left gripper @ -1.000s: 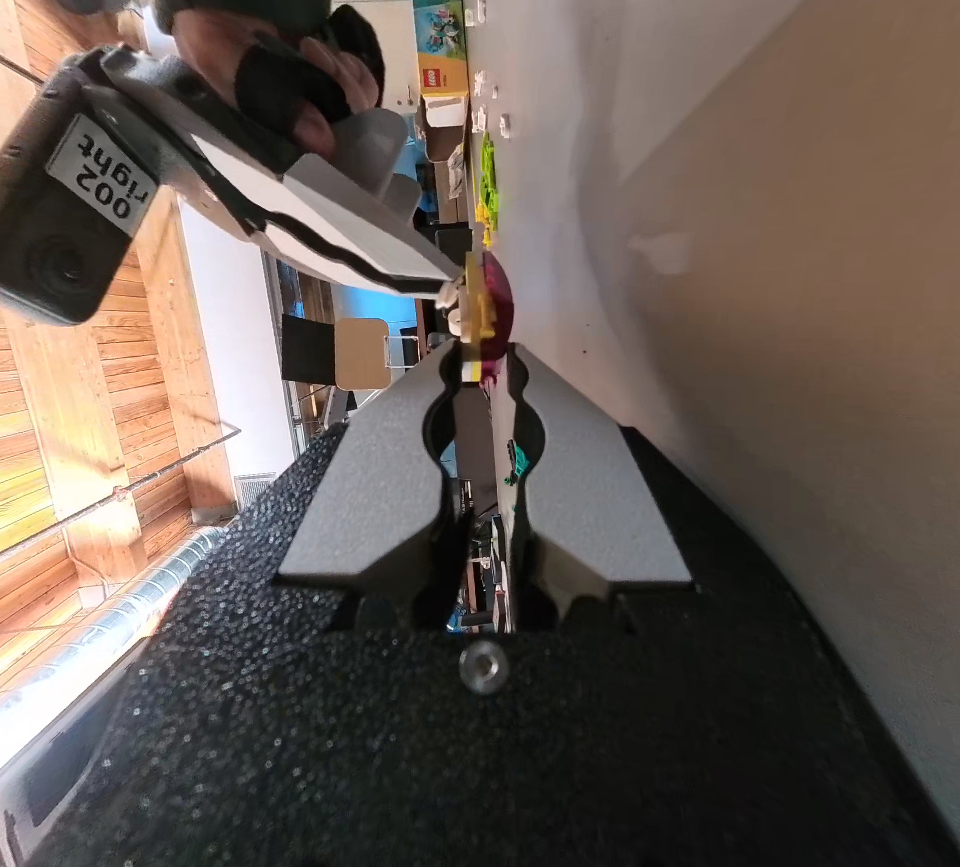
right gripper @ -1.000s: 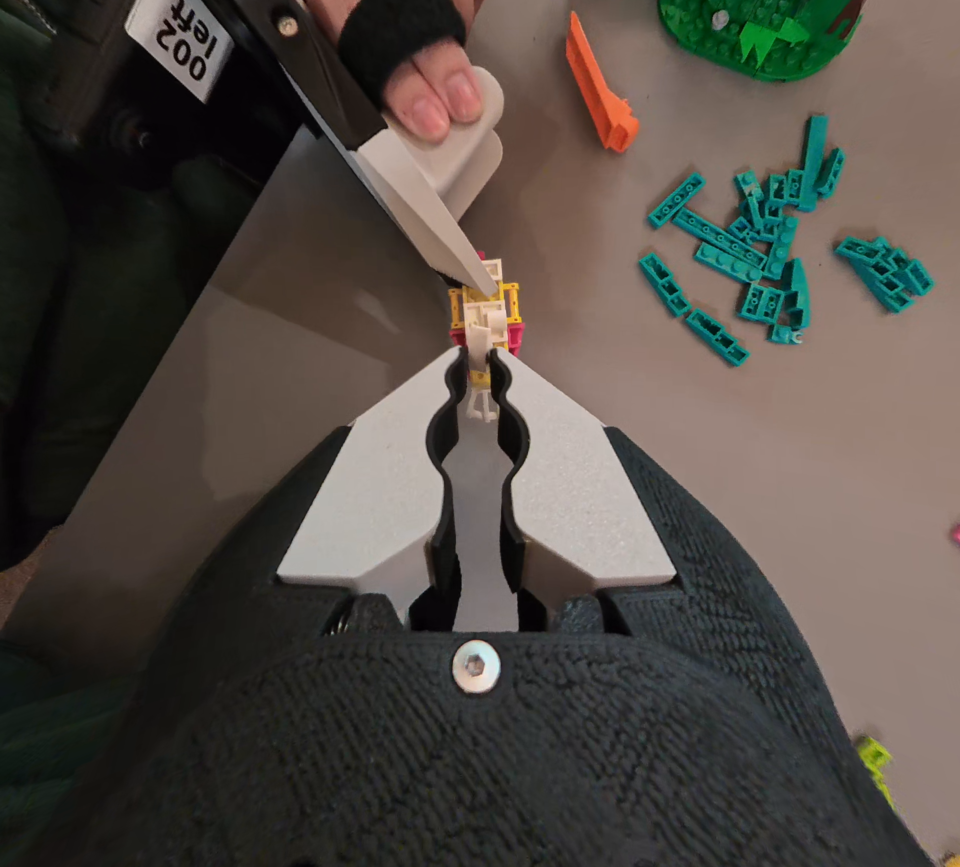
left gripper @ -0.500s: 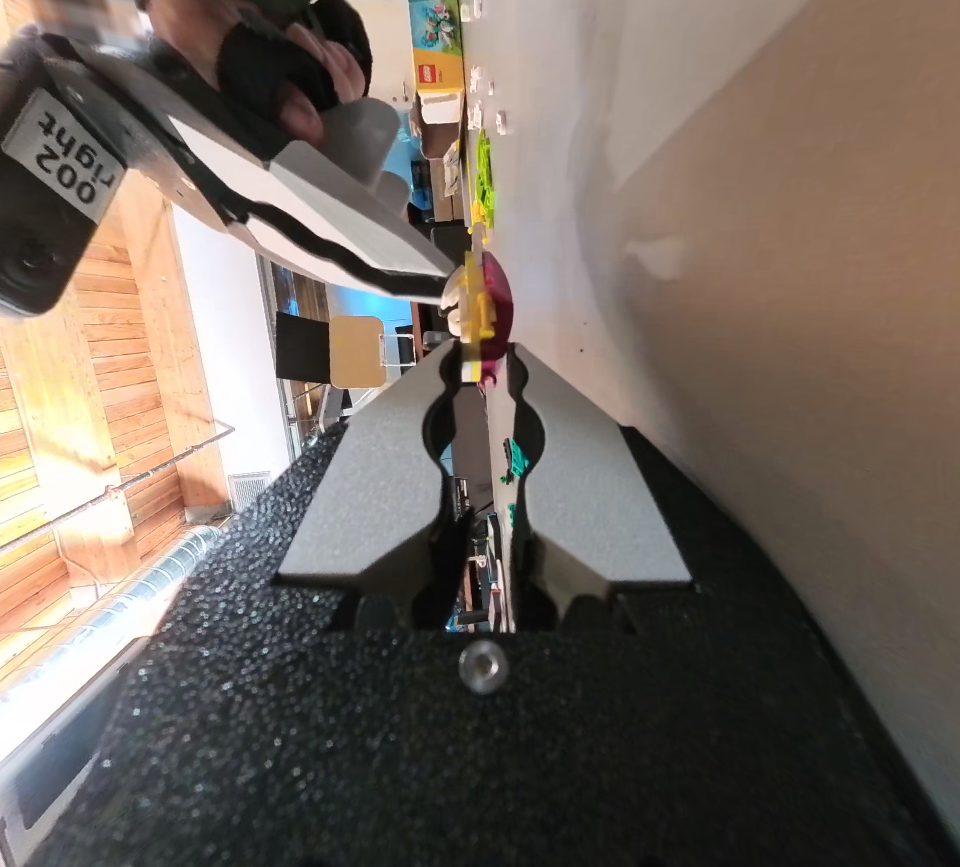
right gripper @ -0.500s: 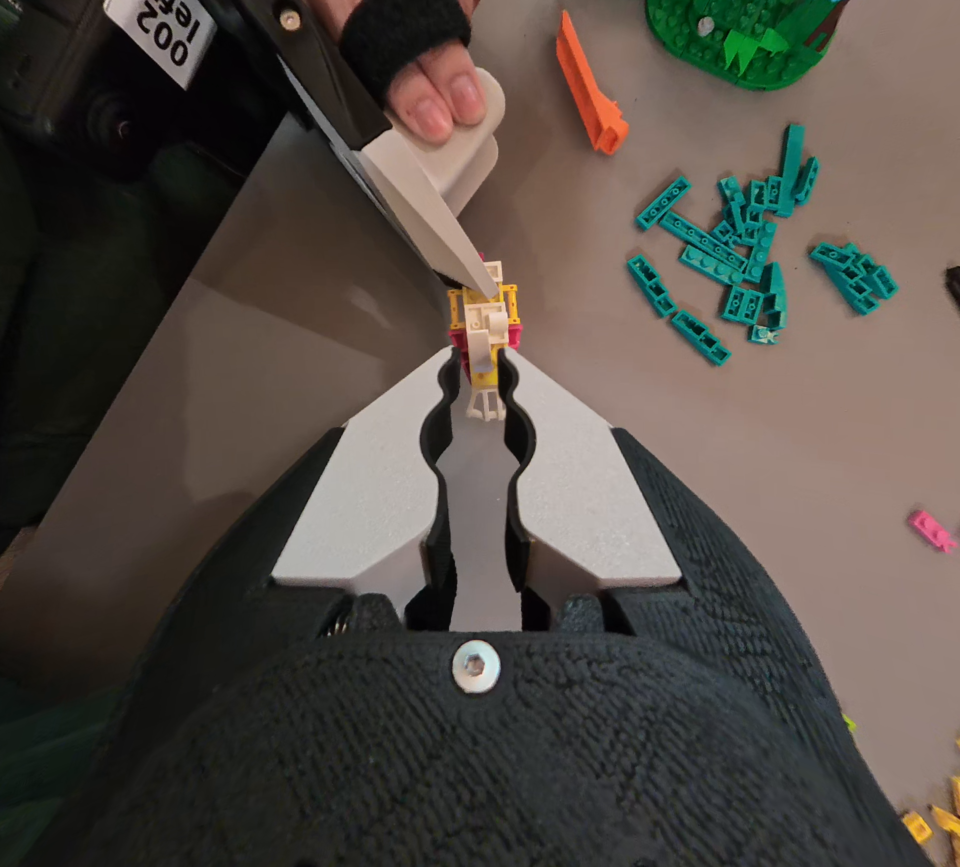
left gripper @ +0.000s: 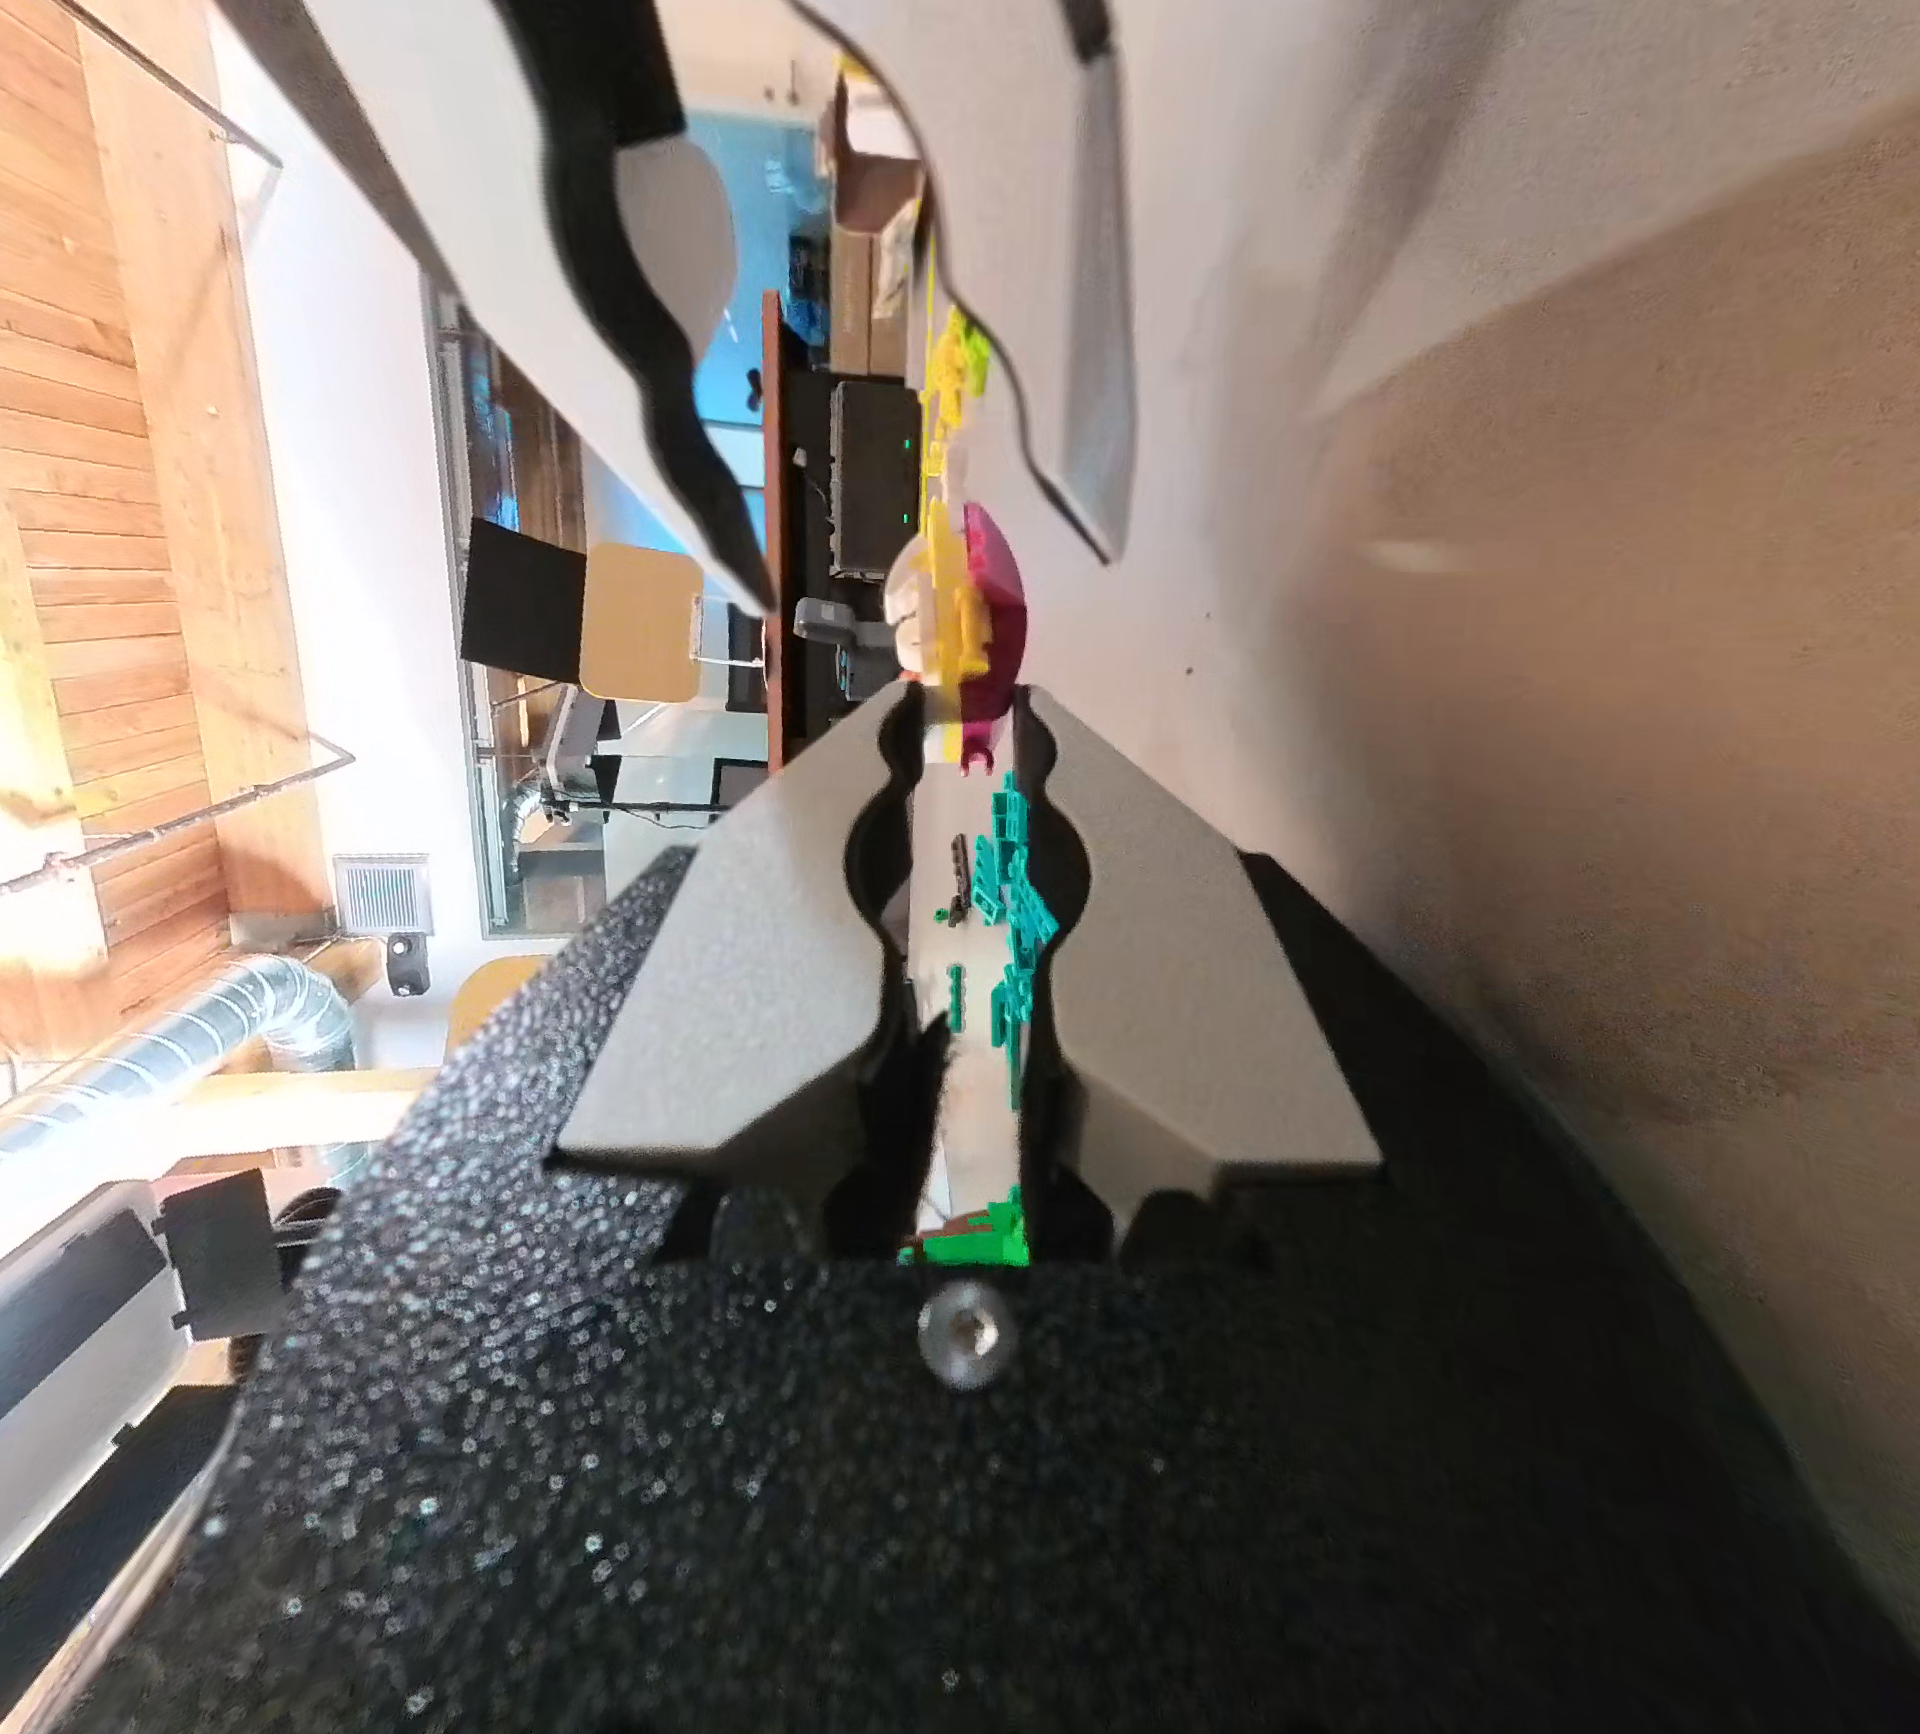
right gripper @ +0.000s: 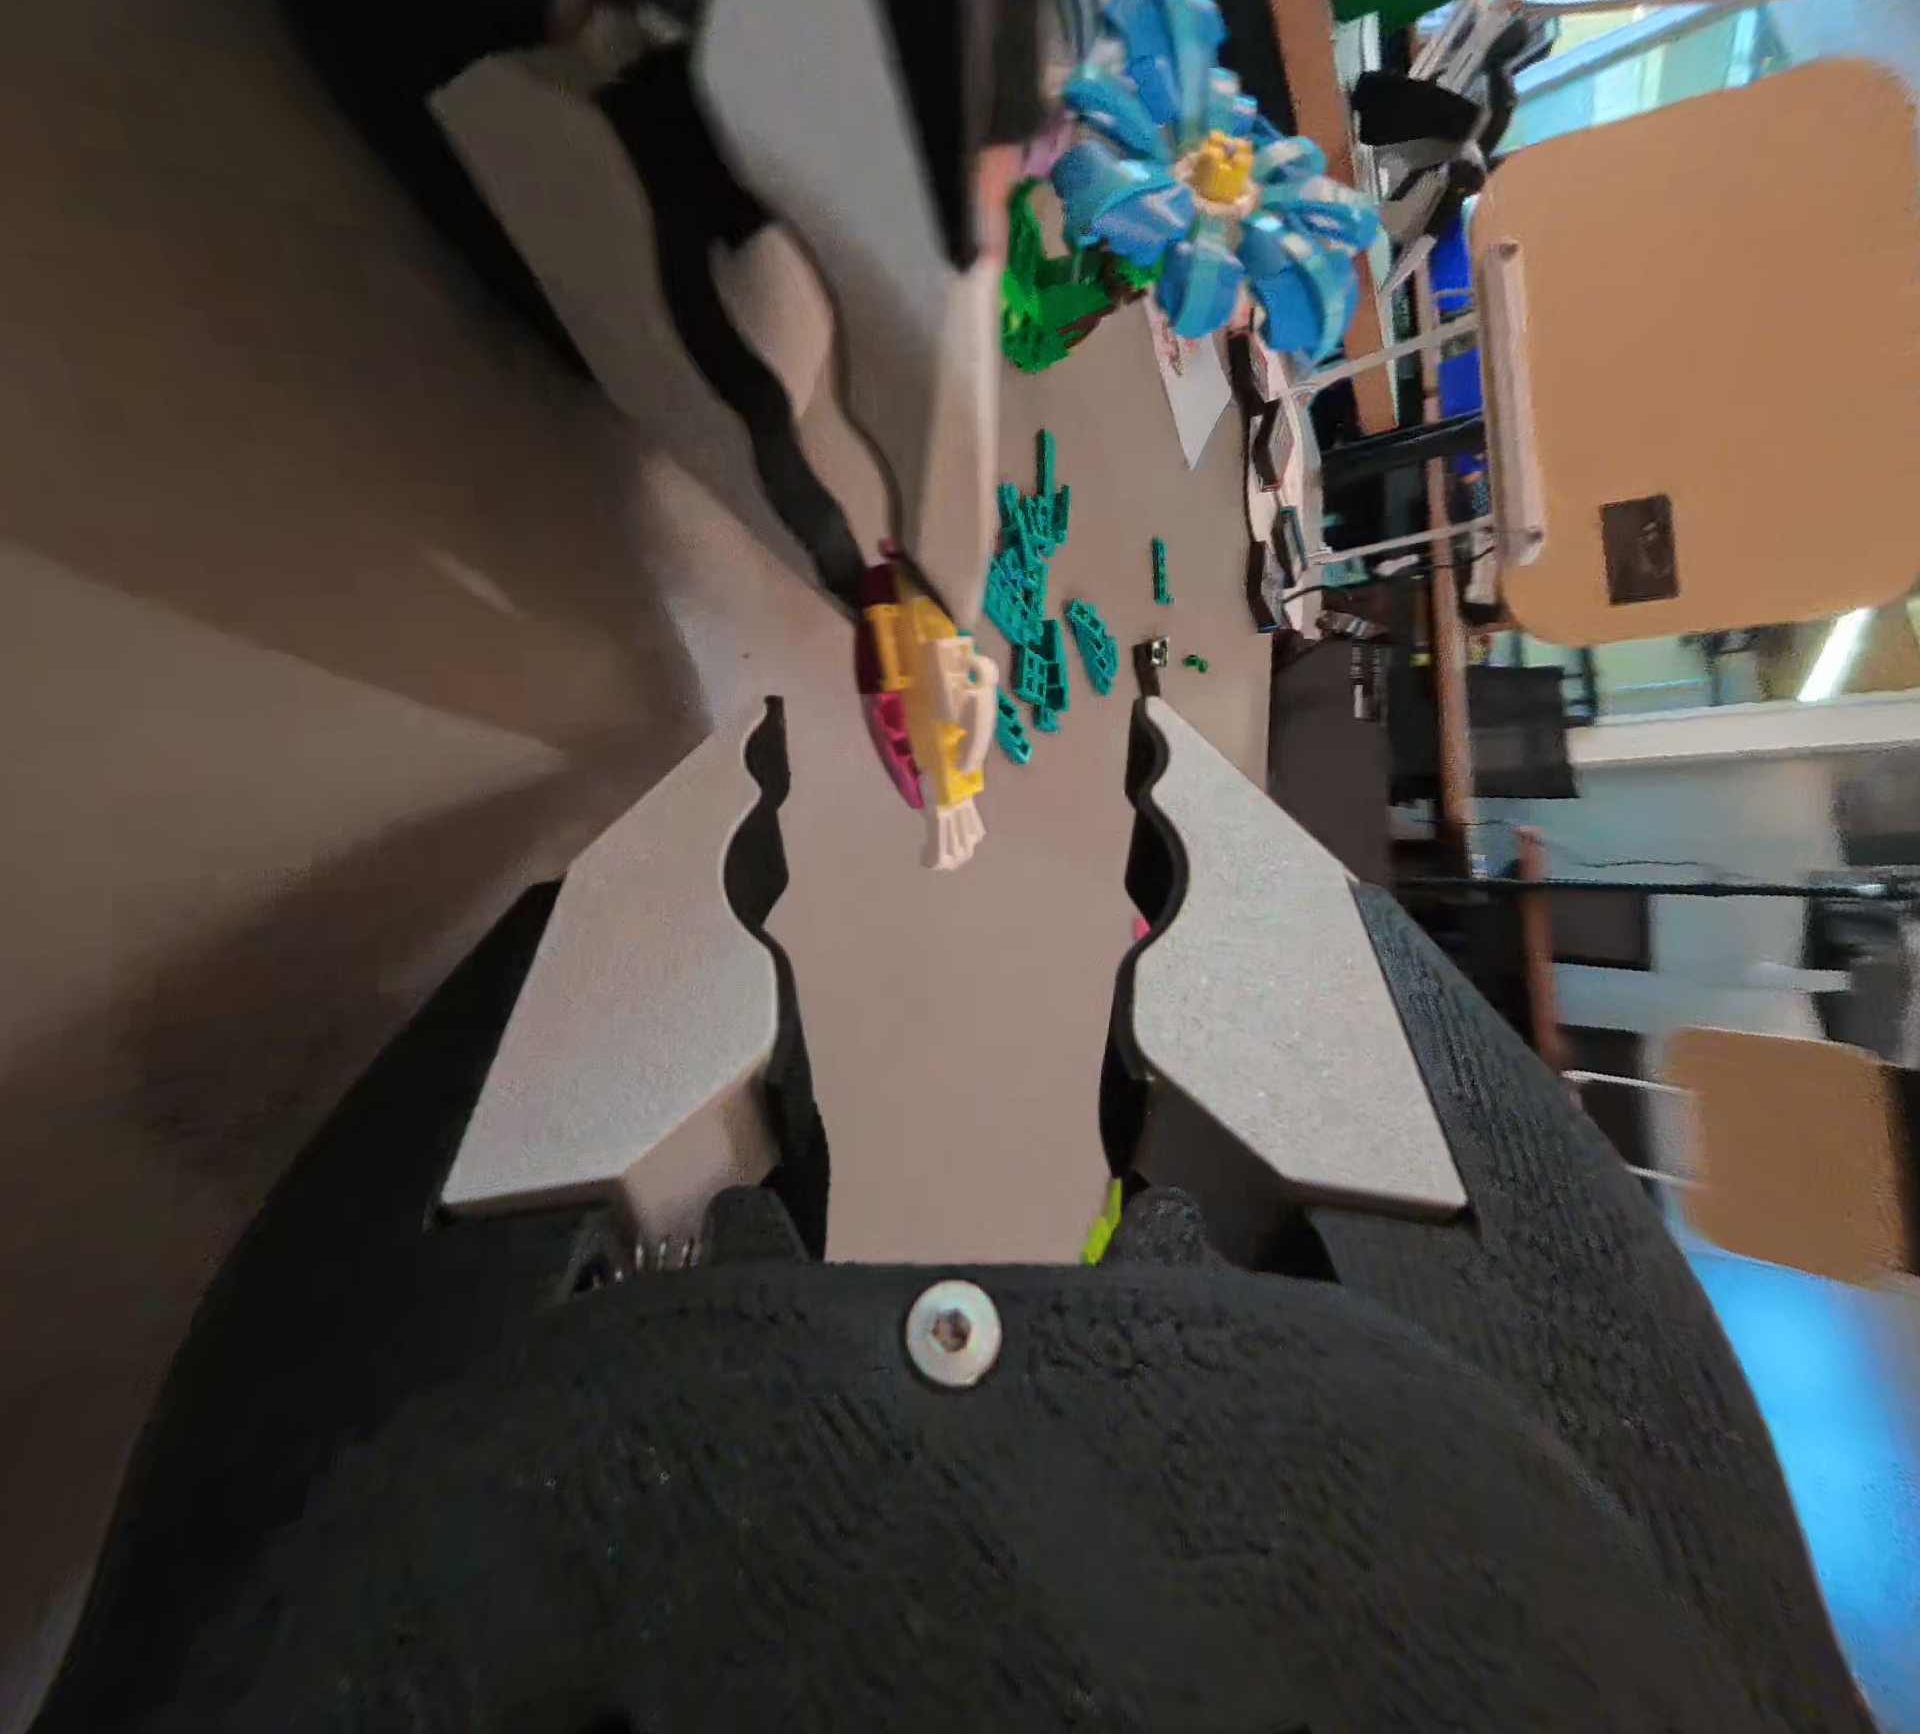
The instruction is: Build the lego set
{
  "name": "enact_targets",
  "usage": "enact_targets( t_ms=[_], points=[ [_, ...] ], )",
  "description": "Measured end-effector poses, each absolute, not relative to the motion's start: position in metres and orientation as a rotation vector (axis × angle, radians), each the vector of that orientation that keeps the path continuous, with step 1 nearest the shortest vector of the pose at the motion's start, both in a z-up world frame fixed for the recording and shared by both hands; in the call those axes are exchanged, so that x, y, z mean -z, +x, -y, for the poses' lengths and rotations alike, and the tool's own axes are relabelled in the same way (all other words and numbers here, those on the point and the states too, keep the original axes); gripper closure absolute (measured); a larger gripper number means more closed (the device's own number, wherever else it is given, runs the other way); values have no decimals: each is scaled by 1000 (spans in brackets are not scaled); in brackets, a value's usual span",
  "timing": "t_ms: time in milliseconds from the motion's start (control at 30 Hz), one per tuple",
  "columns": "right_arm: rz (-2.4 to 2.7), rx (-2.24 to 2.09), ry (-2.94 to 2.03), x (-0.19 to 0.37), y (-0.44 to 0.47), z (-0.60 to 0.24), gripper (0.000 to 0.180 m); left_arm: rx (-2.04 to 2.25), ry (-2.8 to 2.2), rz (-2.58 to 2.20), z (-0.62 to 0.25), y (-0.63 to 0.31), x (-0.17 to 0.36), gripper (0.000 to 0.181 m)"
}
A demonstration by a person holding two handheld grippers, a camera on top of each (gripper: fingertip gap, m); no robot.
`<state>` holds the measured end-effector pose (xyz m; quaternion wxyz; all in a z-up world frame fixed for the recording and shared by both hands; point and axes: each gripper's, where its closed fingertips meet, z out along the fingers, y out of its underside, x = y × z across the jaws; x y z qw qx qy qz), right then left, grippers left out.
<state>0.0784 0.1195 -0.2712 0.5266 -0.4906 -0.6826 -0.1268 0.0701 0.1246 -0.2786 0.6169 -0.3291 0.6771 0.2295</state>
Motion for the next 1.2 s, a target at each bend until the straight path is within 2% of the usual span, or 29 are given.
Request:
enact_targets(
  t_ms=[33, 200, 433, 900, 1200],
  points=[
    [1630, 374, -1151, 274, 78, -121, 115, -530, -759, -1557, -125, 70, 278, 166],
    [1608, 573, -1090, 276, 81, -131, 133, -527, -765, -1554, -125, 69, 278, 166],
    [1625, 617, -1087, 282, 81, -134, 154, -520, -775, -1554, -125, 69, 279, 166],
    [1903, 907, -851, 288, 84, -136, 157, -454, -821, -1603, -122, 71, 288, 167],
    [2003, 786, -810, 287, 87, -130, 158, -319, -839, -1592, -115, 75, 286, 167]
  ],
)
